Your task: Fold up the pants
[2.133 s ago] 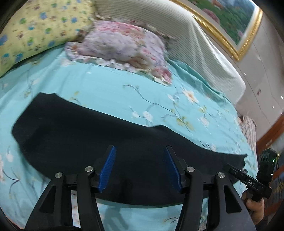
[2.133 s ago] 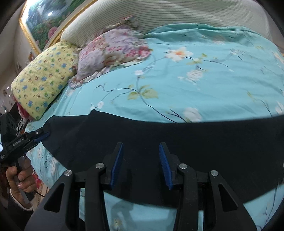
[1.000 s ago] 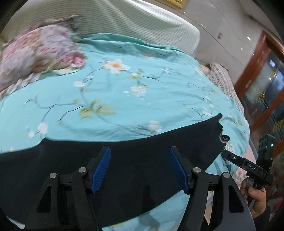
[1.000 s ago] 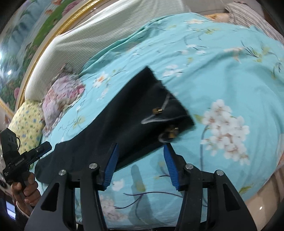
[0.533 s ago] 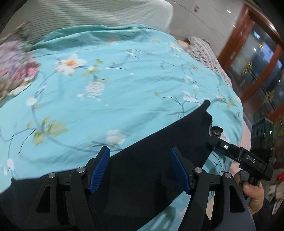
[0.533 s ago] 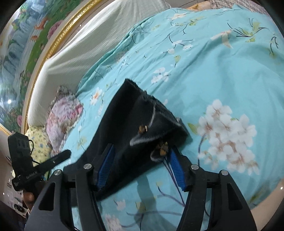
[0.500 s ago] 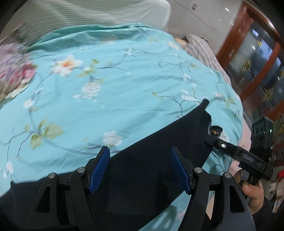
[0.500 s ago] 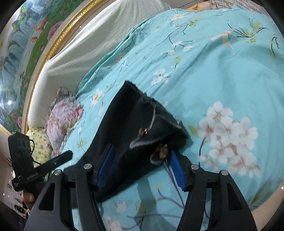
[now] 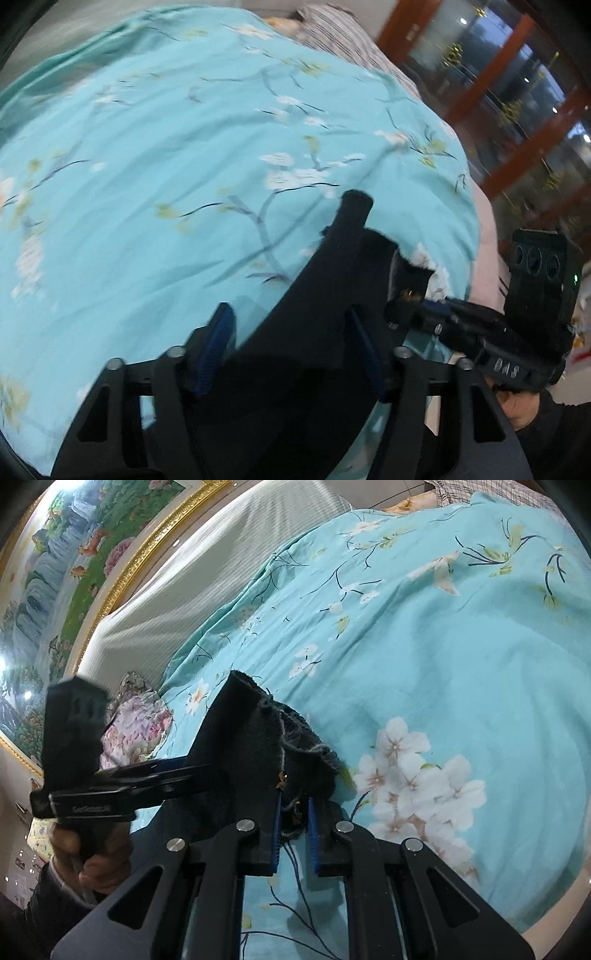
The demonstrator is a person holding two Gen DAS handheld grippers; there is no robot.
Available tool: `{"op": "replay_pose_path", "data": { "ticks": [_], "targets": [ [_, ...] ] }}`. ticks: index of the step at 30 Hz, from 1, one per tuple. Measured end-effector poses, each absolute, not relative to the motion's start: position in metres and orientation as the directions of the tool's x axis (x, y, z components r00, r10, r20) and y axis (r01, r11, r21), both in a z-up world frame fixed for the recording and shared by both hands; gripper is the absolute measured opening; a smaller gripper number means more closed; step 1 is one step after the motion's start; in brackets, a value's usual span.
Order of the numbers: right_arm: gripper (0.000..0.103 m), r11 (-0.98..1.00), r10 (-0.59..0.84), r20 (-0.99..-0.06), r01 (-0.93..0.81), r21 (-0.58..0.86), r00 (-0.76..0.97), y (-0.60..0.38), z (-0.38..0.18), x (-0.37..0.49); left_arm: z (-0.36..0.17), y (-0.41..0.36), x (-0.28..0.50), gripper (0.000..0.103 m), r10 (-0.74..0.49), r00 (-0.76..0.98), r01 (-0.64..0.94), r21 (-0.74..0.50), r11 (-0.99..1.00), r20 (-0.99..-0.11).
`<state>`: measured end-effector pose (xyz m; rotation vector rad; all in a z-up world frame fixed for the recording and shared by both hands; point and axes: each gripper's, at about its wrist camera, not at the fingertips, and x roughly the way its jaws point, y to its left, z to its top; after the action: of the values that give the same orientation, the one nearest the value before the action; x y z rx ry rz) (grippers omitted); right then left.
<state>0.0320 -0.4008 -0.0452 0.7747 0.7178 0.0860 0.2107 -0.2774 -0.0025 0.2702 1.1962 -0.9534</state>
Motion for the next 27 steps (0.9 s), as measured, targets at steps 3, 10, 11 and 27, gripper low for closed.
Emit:
{"op": "replay_pose_path", "data": {
  "ticks": [3,10,11,27],
  "targets": [
    [0.013,0.723,0.332,-0.553,0.170,0.669,0.764,-0.401,-0.047,0.031,-0.012,-0.291,0.219,0.038,-0.504,-0.030,0.743,-0.357,0.566,-0.863],
    [0.013,0.719,0.361,-0.532,0.135,0.681,0.766,-0.400,-0.045,0.031,-0.001,-0.284,0.216,0.021,-0.571,-0.040,0.747,-0.404,0.528,-0.820],
    [0.013,0.722,0.363,-0.529,0.128,0.680,0.767,-0.400,-0.044,0.030,0.003,-0.281,0.214,0.020,-0.584,-0.035,0.747,-0.409,0.524,-0.811],
    [0.013,0.658,0.601,-0.301,-0.245,0.712,0.740,-0.331,0.030,0.041,0.077,-0.152,0.186,0.013,-0.759,0.120,0.703,-0.485,0.520,-0.640]
  ]
}}
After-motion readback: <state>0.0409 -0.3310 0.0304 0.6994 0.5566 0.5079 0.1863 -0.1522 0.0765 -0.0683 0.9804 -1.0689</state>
